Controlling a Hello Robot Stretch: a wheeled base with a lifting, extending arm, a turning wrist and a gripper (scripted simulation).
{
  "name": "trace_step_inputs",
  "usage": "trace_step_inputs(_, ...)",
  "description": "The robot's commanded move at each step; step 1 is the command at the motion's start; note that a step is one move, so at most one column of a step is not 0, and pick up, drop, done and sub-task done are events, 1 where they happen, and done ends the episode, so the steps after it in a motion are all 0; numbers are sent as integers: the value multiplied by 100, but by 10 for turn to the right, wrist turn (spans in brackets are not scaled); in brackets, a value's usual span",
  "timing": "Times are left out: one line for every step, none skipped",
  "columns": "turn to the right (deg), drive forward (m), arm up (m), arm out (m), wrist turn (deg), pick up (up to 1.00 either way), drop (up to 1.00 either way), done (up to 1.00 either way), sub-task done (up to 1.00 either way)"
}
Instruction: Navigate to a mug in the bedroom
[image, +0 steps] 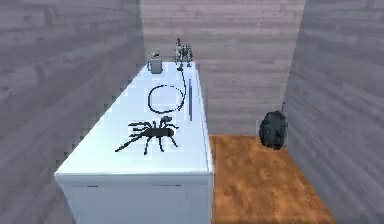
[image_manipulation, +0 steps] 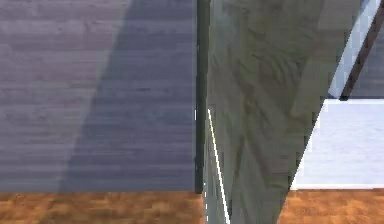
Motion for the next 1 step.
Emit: trace_step_inputs(300, 0, 0, 0, 0, 0, 0, 0, 0)
